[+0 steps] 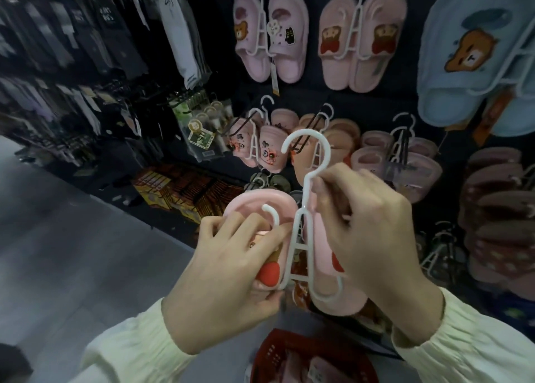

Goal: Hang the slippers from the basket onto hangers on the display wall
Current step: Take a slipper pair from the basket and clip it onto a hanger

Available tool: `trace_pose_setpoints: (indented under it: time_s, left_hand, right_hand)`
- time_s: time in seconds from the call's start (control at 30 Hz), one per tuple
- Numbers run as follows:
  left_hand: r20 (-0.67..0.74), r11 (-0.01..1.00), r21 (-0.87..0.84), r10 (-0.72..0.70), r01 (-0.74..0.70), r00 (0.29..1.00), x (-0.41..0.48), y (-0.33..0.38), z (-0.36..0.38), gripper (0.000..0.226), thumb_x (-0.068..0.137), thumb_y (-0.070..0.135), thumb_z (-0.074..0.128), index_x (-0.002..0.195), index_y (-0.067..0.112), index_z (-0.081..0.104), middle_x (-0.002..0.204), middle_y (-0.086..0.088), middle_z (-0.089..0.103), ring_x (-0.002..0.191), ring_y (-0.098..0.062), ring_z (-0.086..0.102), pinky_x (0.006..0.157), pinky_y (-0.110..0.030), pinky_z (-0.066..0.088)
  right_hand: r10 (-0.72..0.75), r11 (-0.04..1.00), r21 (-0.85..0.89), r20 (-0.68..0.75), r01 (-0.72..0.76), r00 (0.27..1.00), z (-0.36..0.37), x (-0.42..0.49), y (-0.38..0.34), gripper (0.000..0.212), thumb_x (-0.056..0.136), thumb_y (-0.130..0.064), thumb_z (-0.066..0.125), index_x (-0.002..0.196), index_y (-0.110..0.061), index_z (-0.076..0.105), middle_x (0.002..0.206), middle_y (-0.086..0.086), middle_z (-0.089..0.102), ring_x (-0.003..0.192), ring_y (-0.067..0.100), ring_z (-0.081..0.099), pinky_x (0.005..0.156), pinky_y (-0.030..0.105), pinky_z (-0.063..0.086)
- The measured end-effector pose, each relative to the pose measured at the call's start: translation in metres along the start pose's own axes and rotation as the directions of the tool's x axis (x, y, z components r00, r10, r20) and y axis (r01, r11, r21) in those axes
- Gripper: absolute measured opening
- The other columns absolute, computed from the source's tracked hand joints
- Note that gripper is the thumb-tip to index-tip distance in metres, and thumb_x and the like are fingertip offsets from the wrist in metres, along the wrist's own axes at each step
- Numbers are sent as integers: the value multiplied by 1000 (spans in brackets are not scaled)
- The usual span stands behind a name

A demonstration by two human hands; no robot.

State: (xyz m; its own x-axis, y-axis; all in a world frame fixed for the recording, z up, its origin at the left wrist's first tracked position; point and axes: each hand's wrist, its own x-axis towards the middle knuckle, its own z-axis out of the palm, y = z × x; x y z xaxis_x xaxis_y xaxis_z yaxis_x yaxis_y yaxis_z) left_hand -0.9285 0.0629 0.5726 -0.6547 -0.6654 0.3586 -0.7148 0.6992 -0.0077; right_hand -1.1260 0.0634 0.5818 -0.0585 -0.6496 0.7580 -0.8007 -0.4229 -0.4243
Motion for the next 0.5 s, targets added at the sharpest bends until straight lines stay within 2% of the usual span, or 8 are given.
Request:
trace_pose_setpoints:
  time_s: [0.17,0.27,0.33,0.4,0.5]
  left_hand:
    - [-55,997,-59,39,-42,998,22,-23,7,76,62,52,68,132,23,58,108,7,54,103,-22,57,80,-41,38]
    - [-112,994,-83,63,-73,992,39,-43,5,79,59,50,71,132,22,59,107,6,54,103,-23,57,78,-40,36]
    - [-148,991,-93,79,-94,986,50,-58,5,79,60,49,76,132,22,59,107,5,55,102,-23,57,79,-42,38]
    - [-185,987,-110,94,-116,978,61,-74,6,80,61,48,79,133,22,58,108,5,55,104,-24,56,81,-44,38]
    - [-228,982,-118,117,-147,967,76,-94,6,78,63,46,77,134,22,55,109,3,54,106,-24,54,85,-44,37]
  right_hand:
    - [-41,998,-56,7,42,999,11,4,6,19,99,-18,55,86,-8,66,77,-1,64,75,18,54,65,40,49]
    - [-65,996,-55,10,65,998,18,15,4,22,101,-20,54,90,-7,69,88,0,68,87,20,59,78,38,52]
    - [-82,995,-56,2,82,997,20,23,4,22,101,-19,54,91,-6,69,93,2,69,93,19,60,89,32,50]
    - [-77,996,-43,-11,77,997,21,32,4,20,100,-18,56,92,-5,69,97,2,68,96,18,60,92,28,48]
    - [-40,998,-55,-7,39,999,24,39,2,14,97,-16,62,100,-4,69,115,5,62,111,20,59,94,33,49]
